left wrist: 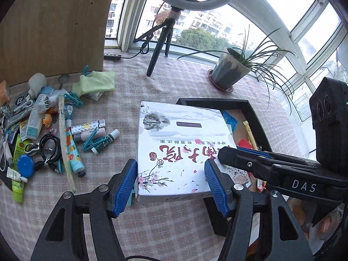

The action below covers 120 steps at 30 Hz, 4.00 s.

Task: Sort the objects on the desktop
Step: 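Close both grippers on the white printed box from its two sides, then lower the white printed box into the black tray and open both grippers, then grasp the black cable with the left gripper while the right grasps the teal clothespin, then carry the black cable and teal clothespin into the tray and release them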

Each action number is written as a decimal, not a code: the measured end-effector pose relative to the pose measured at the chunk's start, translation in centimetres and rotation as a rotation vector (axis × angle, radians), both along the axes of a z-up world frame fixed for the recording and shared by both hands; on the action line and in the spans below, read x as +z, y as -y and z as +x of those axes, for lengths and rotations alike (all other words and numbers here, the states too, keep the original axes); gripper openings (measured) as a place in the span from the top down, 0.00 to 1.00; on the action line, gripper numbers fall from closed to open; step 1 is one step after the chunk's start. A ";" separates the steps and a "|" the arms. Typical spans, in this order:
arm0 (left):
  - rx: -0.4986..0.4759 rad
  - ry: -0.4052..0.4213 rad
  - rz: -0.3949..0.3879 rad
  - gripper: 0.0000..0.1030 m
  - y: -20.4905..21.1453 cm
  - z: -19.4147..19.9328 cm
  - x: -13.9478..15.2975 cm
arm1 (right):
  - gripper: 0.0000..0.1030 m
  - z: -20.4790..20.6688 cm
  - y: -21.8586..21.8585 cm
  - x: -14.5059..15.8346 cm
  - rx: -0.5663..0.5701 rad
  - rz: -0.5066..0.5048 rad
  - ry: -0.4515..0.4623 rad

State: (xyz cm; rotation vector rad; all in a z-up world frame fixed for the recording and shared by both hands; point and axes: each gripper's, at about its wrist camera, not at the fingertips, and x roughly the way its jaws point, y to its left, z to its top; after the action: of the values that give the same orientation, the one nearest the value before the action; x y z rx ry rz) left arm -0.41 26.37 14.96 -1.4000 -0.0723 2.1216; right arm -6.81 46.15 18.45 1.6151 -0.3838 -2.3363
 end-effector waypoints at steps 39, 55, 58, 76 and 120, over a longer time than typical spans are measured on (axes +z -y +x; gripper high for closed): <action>0.162 0.044 -0.144 0.47 3.7 -2.1 -2.6 | 0.65 0.8 0.4 -0.3 0.090 0.016 -0.002; 0.393 0.178 -0.249 0.66 17.6 -10.8 -7.8 | 0.65 0.6 14.1 -10.8 0.271 0.104 0.171; 0.375 0.181 -0.255 0.66 17.9 -11.8 -8.1 | 0.65 0.3 15.0 -11.8 0.281 0.136 0.189; 0.263 0.200 -0.281 0.86 16.8 -14.6 -12.0 | 0.68 -0.5 17.4 -14.7 0.284 0.186 0.272; 0.454 0.210 -0.089 0.94 21.8 -3.6 -11.6 | 0.96 5.7 10.6 -10.2 0.190 0.082 0.161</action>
State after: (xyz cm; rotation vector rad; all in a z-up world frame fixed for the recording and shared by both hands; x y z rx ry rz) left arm -3.96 4.61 3.35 -1.7915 -0.4188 2.3455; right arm -1.16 35.58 8.26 1.7993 -0.1597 -2.1154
